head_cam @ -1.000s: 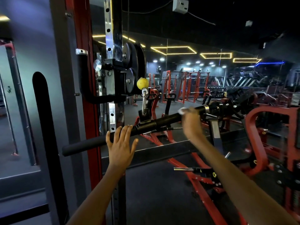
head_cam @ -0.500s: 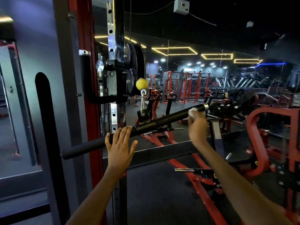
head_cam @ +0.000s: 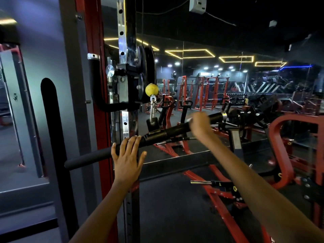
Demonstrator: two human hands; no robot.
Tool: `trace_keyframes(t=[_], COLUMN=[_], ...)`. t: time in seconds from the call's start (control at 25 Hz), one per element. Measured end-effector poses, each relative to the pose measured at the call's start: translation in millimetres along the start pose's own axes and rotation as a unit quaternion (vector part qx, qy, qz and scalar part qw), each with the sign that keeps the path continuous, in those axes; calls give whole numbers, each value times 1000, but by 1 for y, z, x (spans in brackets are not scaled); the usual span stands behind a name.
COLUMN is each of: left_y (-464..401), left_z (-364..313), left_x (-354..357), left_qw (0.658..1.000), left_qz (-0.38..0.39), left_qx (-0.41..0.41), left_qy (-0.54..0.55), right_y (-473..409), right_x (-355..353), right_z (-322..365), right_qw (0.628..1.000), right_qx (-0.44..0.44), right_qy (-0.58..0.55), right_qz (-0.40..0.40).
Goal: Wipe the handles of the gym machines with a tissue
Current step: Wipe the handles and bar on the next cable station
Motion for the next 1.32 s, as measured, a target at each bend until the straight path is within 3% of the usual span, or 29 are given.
trace_keyframes(t=[0.08, 0.16, 0.32, 0.48, 0.56, 0.6, 0.64, 0.68, 0.72, 0.76, 0.8, 0.88, 0.96, 1.04, 1.12, 1.2, 1.24, 1.32], left_y=[-2, -2, -1, 2, 1, 0, 0, 0, 0, 0, 1, 3, 5, 6, 6, 5, 5, 5], left_z=[0, 1, -4, -9, -7, -5, -4, -4, -4, -5, -6, -7, -9, -9, -8, -8, -9, -12], left_x=[-1, -5, -7, -4, -4, -4, -4, -3, -3, -3, -2, 0, 2, 2, 2, 2, 3, 5], left_qw=[1000, 1000, 1000, 1000, 1000, 1000, 1000, 1000, 1000, 1000, 1000, 1000, 1000, 1000, 1000, 1000, 1000, 1000], left_qz=[-9, -9, -2, -5, -1, -1, -3, -6, -10, -15, -18, -18, -21, -23, -23, -17, -13, -8], left_qx=[4, 11, 13, 3, 5, 7, 9, 10, 10, 8, 6, -1, -9, -7, -1, -2, -4, -10], left_qy=[-16, -21, -7, 0, 4, 4, 4, 5, 5, 5, 5, 9, 10, 8, 7, 7, 8, 11], right_y=[15, 9, 6, 61, 83, 88, 89, 85, 78, 69, 58, 51, 56, 62, 58, 51, 50, 54], right_x=[21, 14, 4, 47, 55, 61, 61, 60, 59, 58, 59, 71, 95, 105, 88, 66, 60, 68], right_z=[42, 41, 10, 58, 42, 24, 7, -10, -19, -19, -11, 20, 50, 60, 40, 6, -2, 3], right_qw=[986, 986, 998, 983, 970, 968, 951, 897, 799, 694, 616, 525, 518, 529, 483, 434, 438, 492], right_qx=[-112, -115, 46, -161, -158, -98, 7, 137, 243, 293, 304, 321, 330, 332, 342, 334, 320, 305], right_qy=[-64, -60, 45, -54, -122, -164, -241, -355, -495, -620, -704, -784, -789, -780, -806, -832, -832, -812], right_qz=[106, 105, 21, -76, -136, -163, -195, -226, -237, -220, -182, -81, 16, 47, 13, -91, -115, -74])
Point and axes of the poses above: each hand's wrist, its own y-axis away from the middle knuckle, its own x-axis out of the palm, z = x × y, the point moved 3 cm from there along -y, towards the middle knuckle, and after that the axes turned 6 degrees about -x, right-handed, at the moved point
